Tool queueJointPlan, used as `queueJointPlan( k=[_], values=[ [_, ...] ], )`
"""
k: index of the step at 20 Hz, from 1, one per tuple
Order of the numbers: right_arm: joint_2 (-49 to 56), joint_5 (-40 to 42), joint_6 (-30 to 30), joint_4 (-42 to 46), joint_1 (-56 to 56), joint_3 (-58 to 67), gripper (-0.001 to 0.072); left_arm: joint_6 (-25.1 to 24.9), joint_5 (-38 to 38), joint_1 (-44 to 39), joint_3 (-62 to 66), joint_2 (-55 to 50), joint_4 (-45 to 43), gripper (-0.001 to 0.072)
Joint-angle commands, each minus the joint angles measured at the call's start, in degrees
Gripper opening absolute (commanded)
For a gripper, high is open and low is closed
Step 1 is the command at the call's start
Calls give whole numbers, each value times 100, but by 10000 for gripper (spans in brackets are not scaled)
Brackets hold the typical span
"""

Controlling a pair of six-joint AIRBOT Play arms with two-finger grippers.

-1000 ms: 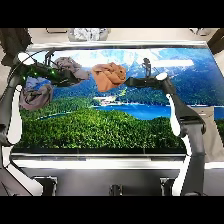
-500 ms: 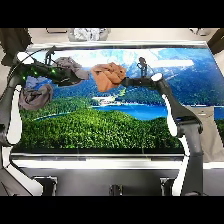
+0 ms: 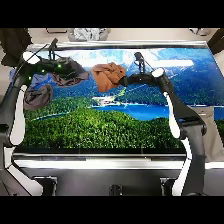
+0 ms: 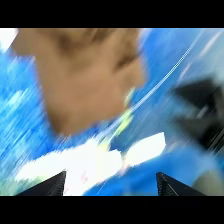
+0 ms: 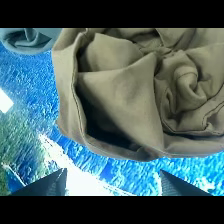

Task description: Fold the shirts.

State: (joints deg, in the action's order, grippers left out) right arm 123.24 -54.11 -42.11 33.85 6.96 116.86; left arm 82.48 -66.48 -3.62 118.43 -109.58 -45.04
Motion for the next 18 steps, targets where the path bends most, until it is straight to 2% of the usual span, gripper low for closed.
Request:
queueJointPlan(
  k=[1,5,8,12,15,16,17,18],
  values=[
    [-72,-50,7,131,2,2,648,-7,1233,-295,0,-26,632,719],
    [-72,-118,-33,133,2,2,649,-33,1672,-487,-142,-66,629,720],
    [-72,-96,-72,133,2,2,653,-260,1628,-498,-164,-63,629,719],
    [-70,313,-221,140,0,2,653,-267,833,-323,-164,-50,1215,720],
    [-68,529,-227,188,0,2,653,-393,-455,-308,-166,-59,1360,699],
    [-68,514,-236,223,2,2,653,-476,-848,-350,-166,-59,1360,672],
    [-68,505,-293,278,2,2,653,-525,-1213,-396,-166,-59,1360,553],
    [-68,494,-315,310,2,2,653,-546,-1495,-437,-166,-59,1360,488]
  ],
)
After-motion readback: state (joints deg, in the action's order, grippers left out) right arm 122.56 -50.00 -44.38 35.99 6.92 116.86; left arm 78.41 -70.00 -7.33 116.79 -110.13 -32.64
